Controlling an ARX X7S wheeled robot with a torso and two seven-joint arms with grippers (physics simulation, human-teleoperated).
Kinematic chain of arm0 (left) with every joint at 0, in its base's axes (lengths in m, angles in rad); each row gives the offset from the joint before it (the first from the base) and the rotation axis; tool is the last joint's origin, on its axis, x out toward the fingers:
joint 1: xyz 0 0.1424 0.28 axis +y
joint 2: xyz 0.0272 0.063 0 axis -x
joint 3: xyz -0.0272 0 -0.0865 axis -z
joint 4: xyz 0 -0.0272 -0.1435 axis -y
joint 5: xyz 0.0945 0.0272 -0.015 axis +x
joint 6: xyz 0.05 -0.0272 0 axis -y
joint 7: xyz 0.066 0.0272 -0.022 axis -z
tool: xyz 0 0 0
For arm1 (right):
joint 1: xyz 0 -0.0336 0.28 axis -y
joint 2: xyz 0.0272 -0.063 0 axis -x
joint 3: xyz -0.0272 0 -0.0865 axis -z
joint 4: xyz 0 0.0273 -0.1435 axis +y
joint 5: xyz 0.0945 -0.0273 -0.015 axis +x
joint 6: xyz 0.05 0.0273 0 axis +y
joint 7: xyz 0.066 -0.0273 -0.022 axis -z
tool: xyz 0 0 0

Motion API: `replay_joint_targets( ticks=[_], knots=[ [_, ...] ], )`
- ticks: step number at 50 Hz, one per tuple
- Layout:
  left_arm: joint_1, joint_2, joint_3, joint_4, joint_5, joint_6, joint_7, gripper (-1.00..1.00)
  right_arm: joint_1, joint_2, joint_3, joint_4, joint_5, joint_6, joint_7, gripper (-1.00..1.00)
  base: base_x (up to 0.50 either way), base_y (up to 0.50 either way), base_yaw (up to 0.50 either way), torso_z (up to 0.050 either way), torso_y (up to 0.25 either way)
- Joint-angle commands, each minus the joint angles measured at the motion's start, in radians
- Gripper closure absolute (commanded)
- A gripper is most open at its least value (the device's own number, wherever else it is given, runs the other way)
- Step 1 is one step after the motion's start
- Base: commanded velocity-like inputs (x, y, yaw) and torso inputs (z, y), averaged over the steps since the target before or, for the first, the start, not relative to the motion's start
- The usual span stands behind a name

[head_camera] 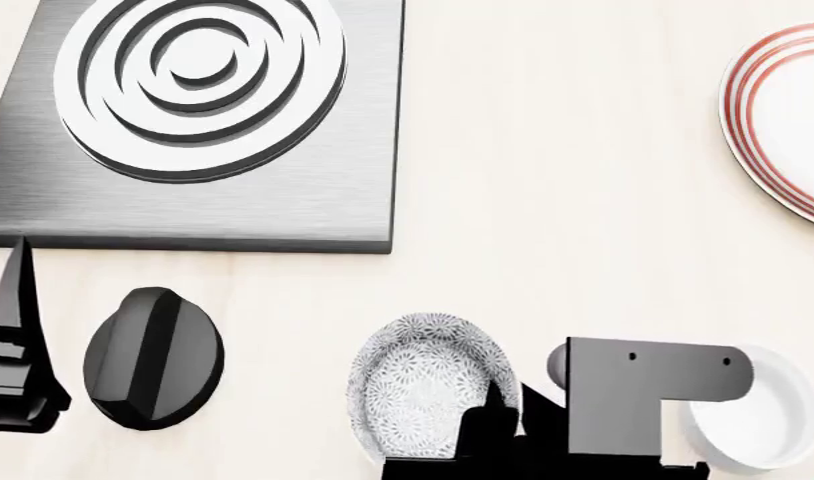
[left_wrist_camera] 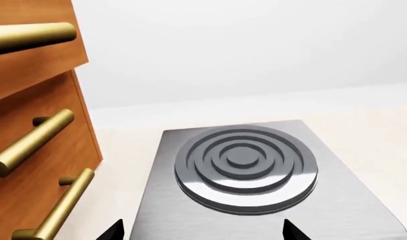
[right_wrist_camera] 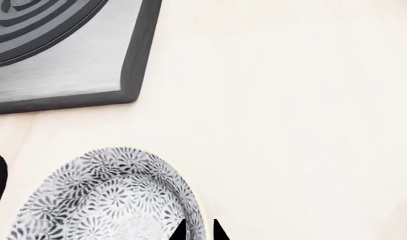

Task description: Pick the akita bowl next to the ramekin and place it on the plate.

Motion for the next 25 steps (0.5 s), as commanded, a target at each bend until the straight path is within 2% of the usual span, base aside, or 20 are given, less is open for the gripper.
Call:
replay_joint_targets(
  ticks=[1, 25],
  knots=[
    [0.001, 0.021, -0.020, -0.008, 0.016, 0.001, 0.026, -1.00, -0.008, -0.017, 0.023, -0.018, -0.031, -0.013, -0.028, 1.00, 0.00, 0.00, 0.00, 0.000, 0.000],
    [0.001, 0.013, -0.022, -0.011, 0.009, 0.005, 0.023, -1.00, 0.008, -0.025, 0.044, -0.085, -0.044, -0.051, -0.027, 1.00, 0.00, 0.00, 0.00, 0.000, 0.000]
  ],
)
